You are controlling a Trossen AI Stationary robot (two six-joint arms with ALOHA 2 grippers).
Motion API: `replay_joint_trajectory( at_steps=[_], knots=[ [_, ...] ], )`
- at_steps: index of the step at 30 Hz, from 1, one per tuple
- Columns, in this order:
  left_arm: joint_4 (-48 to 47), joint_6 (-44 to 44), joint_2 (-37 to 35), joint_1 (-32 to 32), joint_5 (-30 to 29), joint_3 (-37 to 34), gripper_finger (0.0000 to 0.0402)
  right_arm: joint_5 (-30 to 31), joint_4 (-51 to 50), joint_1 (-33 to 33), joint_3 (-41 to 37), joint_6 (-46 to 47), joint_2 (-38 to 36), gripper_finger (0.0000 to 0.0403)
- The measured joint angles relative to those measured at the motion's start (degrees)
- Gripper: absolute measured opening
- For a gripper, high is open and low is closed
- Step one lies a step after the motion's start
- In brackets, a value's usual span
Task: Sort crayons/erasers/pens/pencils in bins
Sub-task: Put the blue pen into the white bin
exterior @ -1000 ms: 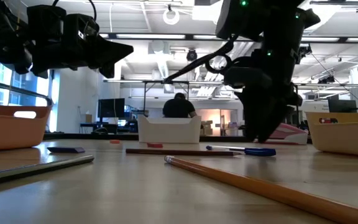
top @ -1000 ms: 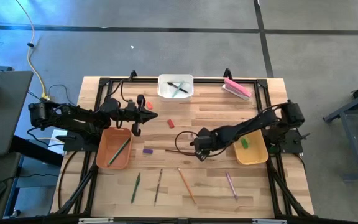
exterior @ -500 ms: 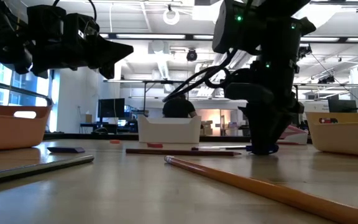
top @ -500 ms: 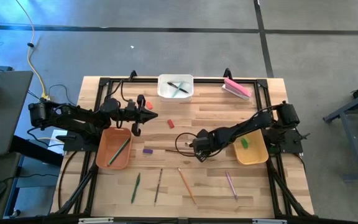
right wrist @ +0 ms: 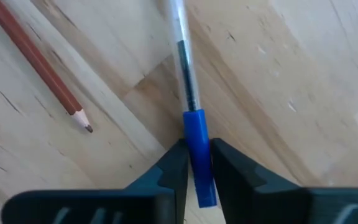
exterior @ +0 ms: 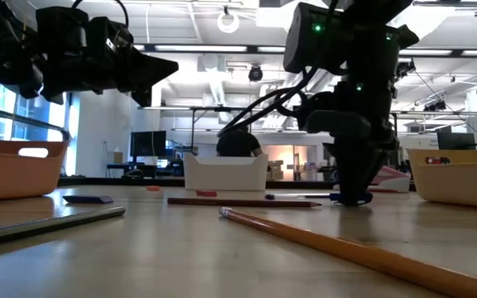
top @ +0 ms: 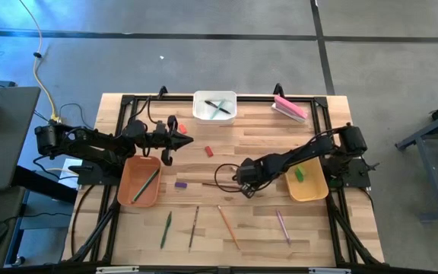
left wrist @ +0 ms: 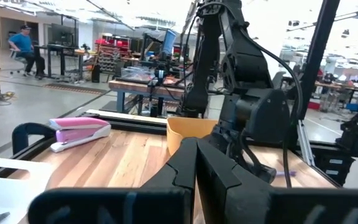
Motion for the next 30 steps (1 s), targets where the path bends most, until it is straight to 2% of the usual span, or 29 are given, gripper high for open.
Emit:
replay_joint_trajectory(
  at_steps=[10, 18, 25, 30],
  knots=[
    [-0.02, -0.39, 0.00, 0.00, -0.26, 0.00, 0.0000, -0.10, -1.19, -0.36, -0.20, -2.96, -5.44, 0.0037],
    [-0.02, -0.42, 0.00, 0.00, -0.24, 0.00, 0.0000, 0.39, -1.28, -0.80, -0.13, -4.06, -9.85, 0.0036],
    [-0.02, -0.42, 0.00, 0.00, -0.24, 0.00, 0.0000, 1.17, -1.10, -3.34, -0.08, -6.95, -14.11, 0.0036],
    [-0.02, -0.41, 0.00, 0.00, -0.24, 0.00, 0.0000, 1.87, -1.00, -7.48, -0.04, -11.74, -16.69, 0.0036]
  ],
)
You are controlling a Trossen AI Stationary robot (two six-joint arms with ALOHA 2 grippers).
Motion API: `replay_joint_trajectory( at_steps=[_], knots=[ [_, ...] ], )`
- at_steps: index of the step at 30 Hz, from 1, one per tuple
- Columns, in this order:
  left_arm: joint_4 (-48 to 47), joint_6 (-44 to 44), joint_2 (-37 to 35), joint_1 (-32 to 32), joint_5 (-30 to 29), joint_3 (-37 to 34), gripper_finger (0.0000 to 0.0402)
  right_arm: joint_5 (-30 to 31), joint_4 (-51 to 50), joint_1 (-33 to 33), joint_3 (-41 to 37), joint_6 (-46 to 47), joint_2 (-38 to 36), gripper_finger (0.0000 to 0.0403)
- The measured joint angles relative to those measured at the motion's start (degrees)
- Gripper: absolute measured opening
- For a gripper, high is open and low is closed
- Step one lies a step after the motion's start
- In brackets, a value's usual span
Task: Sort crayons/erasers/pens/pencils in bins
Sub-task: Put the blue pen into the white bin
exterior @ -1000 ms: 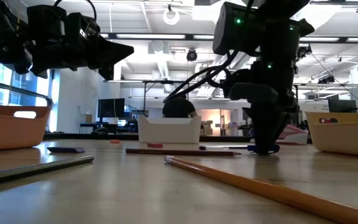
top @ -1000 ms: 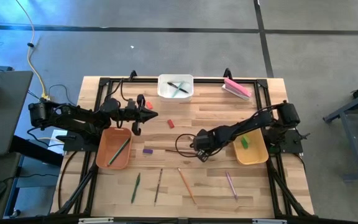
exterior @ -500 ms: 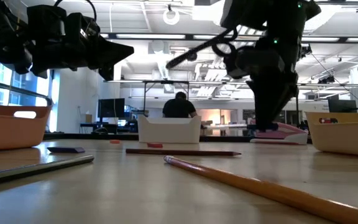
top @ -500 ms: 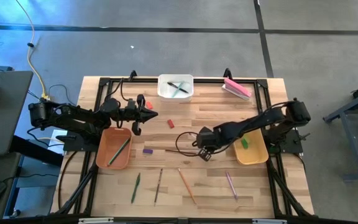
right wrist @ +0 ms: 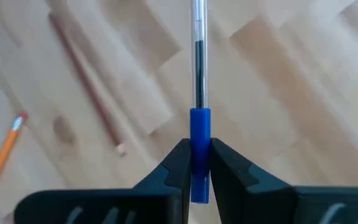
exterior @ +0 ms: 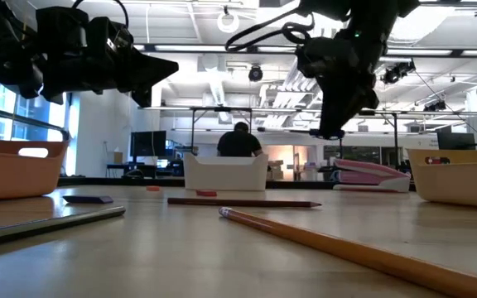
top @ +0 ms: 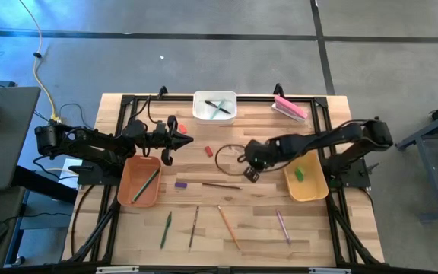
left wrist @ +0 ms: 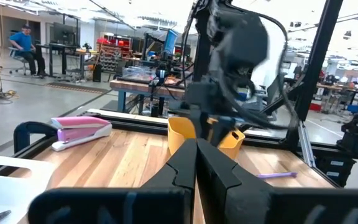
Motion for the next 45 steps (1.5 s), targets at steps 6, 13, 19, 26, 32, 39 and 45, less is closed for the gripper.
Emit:
replay_joint_trajectory(
  at_steps=[6, 13, 19, 26, 32, 39, 45],
  knots=[
    [0.00, 0.30, 0.00, 0.00, -1.30, 0.02, 0.0000, 0.65, 0.28, -8.01, 4.51, -11.34, -0.35, 0.0036],
    [0.01, 0.03, 0.00, 0.00, -1.70, 0.02, 0.0000, 0.93, 0.17, -17.96, 17.87, -28.31, 6.15, 0.0036],
    [0.00, 0.04, 0.00, 0.00, -1.70, 0.02, 0.0000, 0.86, -2.98, -24.79, 30.26, -39.46, 17.59, 0.0036],
    [-0.05, 0.00, -0.01, 0.00, -1.52, 0.02, 0.0000, -4.50, -4.71, -29.44, 41.71, -47.13, 31.12, 0.0036],
    [-0.12, -0.03, 0.00, 0.00, -1.51, 0.02, 0.0000, -4.55, -6.82, -31.54, 51.23, -51.05, 40.24, 0.0036],
    [-0.42, -0.46, 0.00, 0.00, -1.49, 0.02, 0.0000, -4.63, -10.74, -33.47, 56.73, -51.96, 46.64, 0.0036],
    [-0.44, -0.46, 0.00, 0.00, -1.49, 0.02, 0.0000, -4.63, -10.35, -34.09, 56.72, -52.27, 47.35, 0.0036]
  ],
)
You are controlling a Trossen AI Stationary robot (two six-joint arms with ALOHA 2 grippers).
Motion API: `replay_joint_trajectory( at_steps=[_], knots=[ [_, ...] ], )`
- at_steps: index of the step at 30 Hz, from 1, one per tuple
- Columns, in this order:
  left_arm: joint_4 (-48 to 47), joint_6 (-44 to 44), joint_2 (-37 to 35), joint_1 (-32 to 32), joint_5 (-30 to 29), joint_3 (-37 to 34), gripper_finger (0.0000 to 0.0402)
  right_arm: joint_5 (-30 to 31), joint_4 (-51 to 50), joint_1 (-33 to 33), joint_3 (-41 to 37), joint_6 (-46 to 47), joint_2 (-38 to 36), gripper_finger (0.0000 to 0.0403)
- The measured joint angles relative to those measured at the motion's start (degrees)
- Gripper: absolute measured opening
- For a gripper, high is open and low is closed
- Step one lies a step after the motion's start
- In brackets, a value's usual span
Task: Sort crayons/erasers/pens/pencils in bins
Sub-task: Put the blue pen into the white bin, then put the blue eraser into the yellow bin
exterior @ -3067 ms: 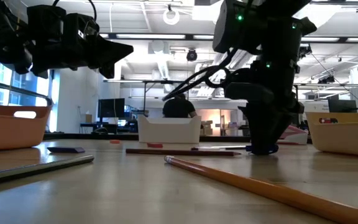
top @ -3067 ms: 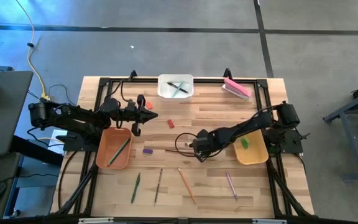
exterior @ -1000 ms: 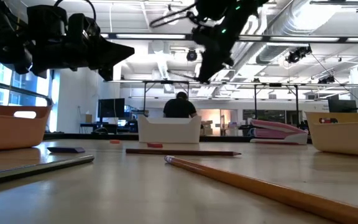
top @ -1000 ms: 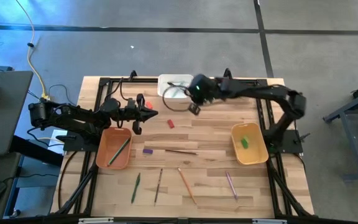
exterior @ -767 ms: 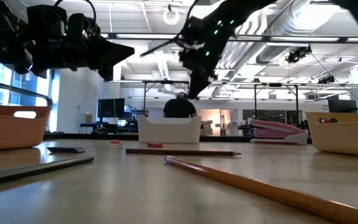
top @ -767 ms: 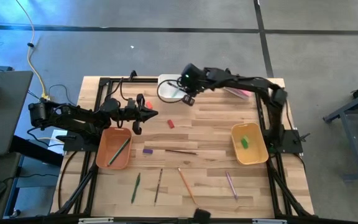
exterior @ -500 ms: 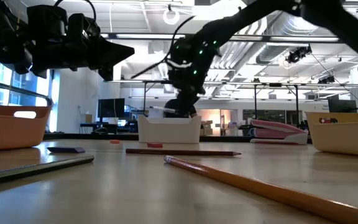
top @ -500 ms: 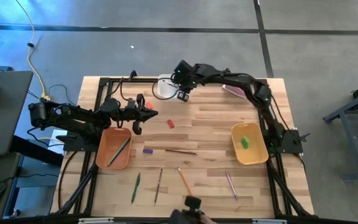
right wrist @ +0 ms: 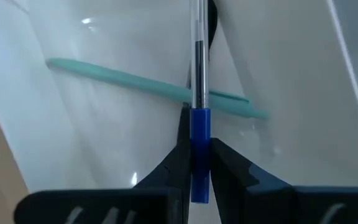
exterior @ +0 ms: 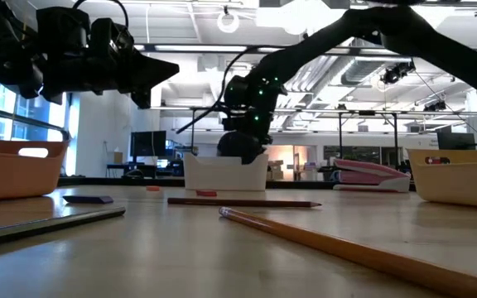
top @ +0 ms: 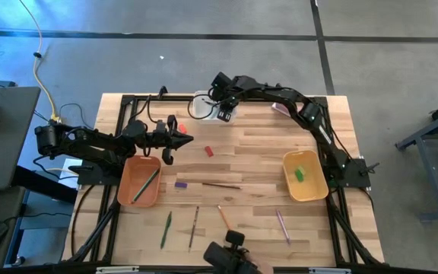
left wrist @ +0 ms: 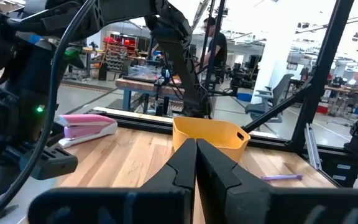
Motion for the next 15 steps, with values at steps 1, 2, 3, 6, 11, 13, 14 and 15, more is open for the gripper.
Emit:
replay_joint_trajectory(
  at_steps=[1, 2, 3, 6, 11, 13, 14, 15],
  knots=[
    [-0.01, 0.00, 0.00, 0.00, 0.00, 0.00, 0.0000, -0.01, 0.34, 0.02, 0.00, -0.03, 0.00, 0.0037],
    [0.01, 0.00, 0.00, 0.00, 0.00, 0.00, 0.0000, -0.02, 0.44, 0.02, 0.00, -0.06, 0.00, 0.0037],
    [0.01, 0.00, 0.00, 0.00, 0.01, 0.00, 0.0000, -0.02, 0.38, 0.02, 0.00, -0.04, 0.00, 0.0039],
    [0.01, 0.00, -0.02, 0.00, 0.00, 0.00, 0.0000, -0.02, 0.33, 0.02, 0.00, -0.04, 0.00, 0.0052],
    [0.01, -0.04, -0.02, -0.02, 0.02, 0.00, 0.0000, 0.01, -0.40, 0.05, 0.00, -0.18, -0.28, 0.0075],
    [0.01, -0.21, -0.01, -0.01, 0.02, 0.00, 0.0000, 0.21, -1.62, 0.15, 0.40, -0.26, -0.75, 0.0077],
    [0.01, -0.22, -0.01, -0.02, 0.02, 0.00, 0.0000, 0.20, -3.01, 0.18, 0.96, -0.26, -0.96, 0.0077],
    [0.02, -0.22, -0.01, -0.02, 0.03, 0.00, 0.0000, 0.22, -3.91, 0.31, 1.64, -0.28, -1.14, 0.0077]
  ],
)
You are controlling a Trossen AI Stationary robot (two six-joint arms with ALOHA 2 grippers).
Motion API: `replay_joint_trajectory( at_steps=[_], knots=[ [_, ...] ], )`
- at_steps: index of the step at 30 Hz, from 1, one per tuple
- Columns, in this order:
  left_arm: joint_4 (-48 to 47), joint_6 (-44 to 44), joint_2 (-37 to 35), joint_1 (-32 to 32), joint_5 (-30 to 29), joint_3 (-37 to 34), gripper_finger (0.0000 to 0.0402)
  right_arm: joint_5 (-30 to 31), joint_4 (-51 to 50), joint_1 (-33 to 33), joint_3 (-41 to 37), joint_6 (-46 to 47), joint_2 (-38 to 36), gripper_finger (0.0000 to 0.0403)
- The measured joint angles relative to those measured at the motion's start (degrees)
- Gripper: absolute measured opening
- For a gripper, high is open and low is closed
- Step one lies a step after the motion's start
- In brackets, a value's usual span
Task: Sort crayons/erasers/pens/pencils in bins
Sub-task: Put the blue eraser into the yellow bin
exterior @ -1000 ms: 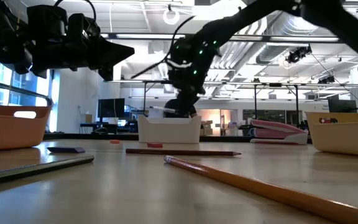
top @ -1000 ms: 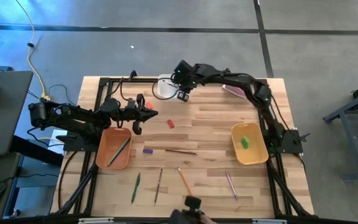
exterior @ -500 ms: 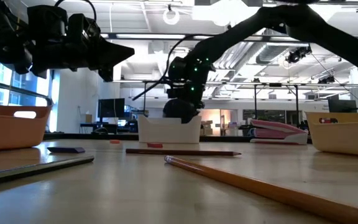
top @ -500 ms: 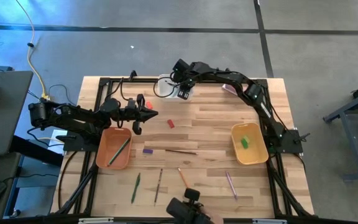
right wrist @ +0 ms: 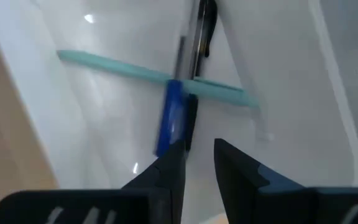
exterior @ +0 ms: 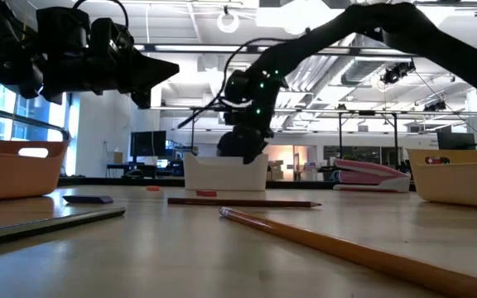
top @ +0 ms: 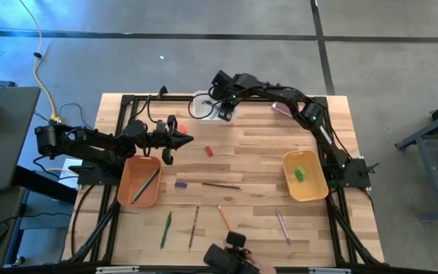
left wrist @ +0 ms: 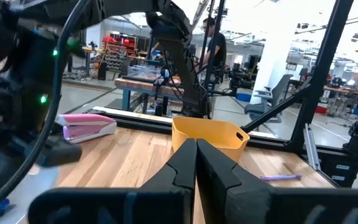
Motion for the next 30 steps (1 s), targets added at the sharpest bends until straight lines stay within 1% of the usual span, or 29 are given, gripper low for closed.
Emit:
replay_joint_trajectory(
  at_steps=[4, 6, 9, 11, 12, 15, 19, 22, 25, 28, 30],
  knots=[
    [-0.09, 0.00, -0.01, 0.00, 0.04, 0.00, 0.0000, 0.07, -1.81, 0.70, 1.42, -0.25, -2.18, 0.0076],
    [-0.26, 0.00, -0.01, 0.00, 0.16, 0.00, 0.0000, 0.12, -1.66, 1.25, 1.37, -1.23, -3.66, 0.0067],
    [-0.50, 0.00, -0.01, 0.00, 0.20, 0.00, 0.0000, 0.00, 1.76, 2.17, -0.64, -2.88, -6.59, 0.0036],
    [-0.63, 0.00, -0.01, 0.00, 0.19, 0.02, 0.0000, 0.01, 6.40, 2.85, -3.80, -3.34, -9.09, 0.0011],
    [-0.89, 0.05, -0.01, 0.00, 0.20, 0.02, 0.0000, -0.02, 9.19, 3.18, -6.03, -3.61, -10.56, 0.0006],
    [-0.89, 0.04, -0.01, 0.00, 0.19, 0.02, 0.0000, -0.12, 19.75, 3.93, -15.42, -3.16, -15.89, 0.0011],
    [-0.91, -0.35, -0.01, -0.08, 0.20, 0.02, 0.0000, -1.13, 36.18, 4.76, -32.13, -1.14, -24.69, 0.0002],
    [-1.03, -0.28, -0.01, -0.42, 0.17, 0.02, 0.0000, -2.07, 48.69, 5.51, -44.73, 2.40, -32.09, 0.0003],
    [-1.04, -0.33, -0.01, -0.46, 0.21, 0.02, 0.0000, -3.09, 59.53, 6.99, -55.47, 5.25, -39.63, 0.0001],
    [-1.11, -0.37, -0.01, -0.44, 0.19, 0.02, 0.0000, -3.29, 66.61, 9.34, -64.09, 7.05, -46.63, 0.0001],
    [-1.17, -0.37, -0.01, -0.47, 0.19, 0.02, 0.0000, -3.13, 69.09, 10.85, -68.73, 8.16, -50.84, 0.0000]
  ],
)
